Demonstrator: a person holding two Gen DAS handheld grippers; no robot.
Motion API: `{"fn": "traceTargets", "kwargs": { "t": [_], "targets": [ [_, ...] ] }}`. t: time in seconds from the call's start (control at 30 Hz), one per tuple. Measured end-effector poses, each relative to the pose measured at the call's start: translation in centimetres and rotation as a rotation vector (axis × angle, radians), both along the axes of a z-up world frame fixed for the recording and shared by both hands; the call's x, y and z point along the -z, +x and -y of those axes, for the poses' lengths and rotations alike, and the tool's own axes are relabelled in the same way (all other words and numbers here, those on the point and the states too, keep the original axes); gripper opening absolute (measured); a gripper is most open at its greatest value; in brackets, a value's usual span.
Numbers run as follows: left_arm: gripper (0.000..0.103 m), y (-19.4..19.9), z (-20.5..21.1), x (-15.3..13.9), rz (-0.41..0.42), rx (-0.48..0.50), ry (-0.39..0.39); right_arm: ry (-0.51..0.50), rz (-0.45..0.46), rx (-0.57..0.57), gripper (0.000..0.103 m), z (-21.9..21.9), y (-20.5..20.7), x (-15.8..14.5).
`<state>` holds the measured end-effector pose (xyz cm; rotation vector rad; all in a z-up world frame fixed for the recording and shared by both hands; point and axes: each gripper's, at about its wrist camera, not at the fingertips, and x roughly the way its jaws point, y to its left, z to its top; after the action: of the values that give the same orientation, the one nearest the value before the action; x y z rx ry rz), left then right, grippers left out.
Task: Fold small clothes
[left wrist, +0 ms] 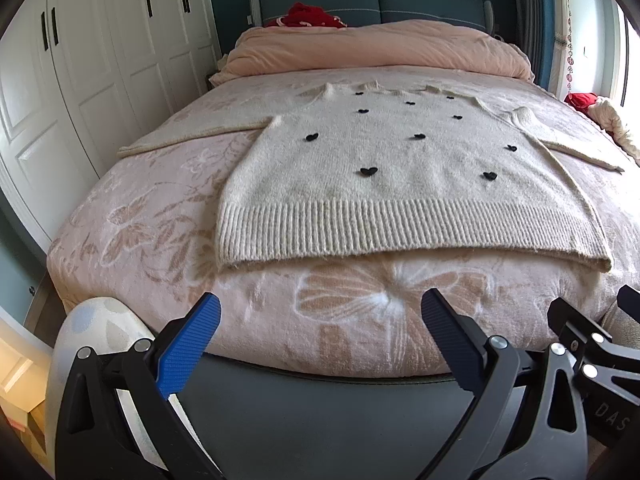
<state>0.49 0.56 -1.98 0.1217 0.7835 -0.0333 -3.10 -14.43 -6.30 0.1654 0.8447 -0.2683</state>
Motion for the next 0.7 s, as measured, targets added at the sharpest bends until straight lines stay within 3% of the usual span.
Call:
{"fn": "traceTargets", "kwargs": {
  "t": [0.17, 0.27, 0.33, 0.5, 0.6, 0.7],
  "targets": [
    [0.098, 1.4, -0.5, -0.4, -0.017, 0.012, -0.017, 0.084, 0.014, -0.008, 0.098, 2.0, 1.1, -0.3],
    [0.098, 3.3, -0.9, -1.3, -0.009, 0.01, -0.013, 0.145, 0.047, 0.036, 0.098, 6.8, 3.2, -1.7],
    [0.098, 4.9, -1.1, -1.9, -0.02, 0.014, -0.026, 0.176, 0.074, 0.096, 0.098, 11.6, 5.1, -2.6],
    [0.098, 9.3, -0.8, -3.5, -0.019, -0.015, -0.06, 0.274, 0.174, 0.344, 0.098, 29.2, 10.0, -4.1],
    [0.098, 11.3, -0.2, -3.7, -0.025, -0.032, -0.069, 0.315, 0.207, 0.505, 0.095, 38.4, 12.5, -3.8],
    [0.098, 13.4, 0.7, -3.5, -0.05, -0.051, -0.079, 0.334, 0.226, 0.62, 0.086, 45.6, 15.0, -2.8]
  ]
}}
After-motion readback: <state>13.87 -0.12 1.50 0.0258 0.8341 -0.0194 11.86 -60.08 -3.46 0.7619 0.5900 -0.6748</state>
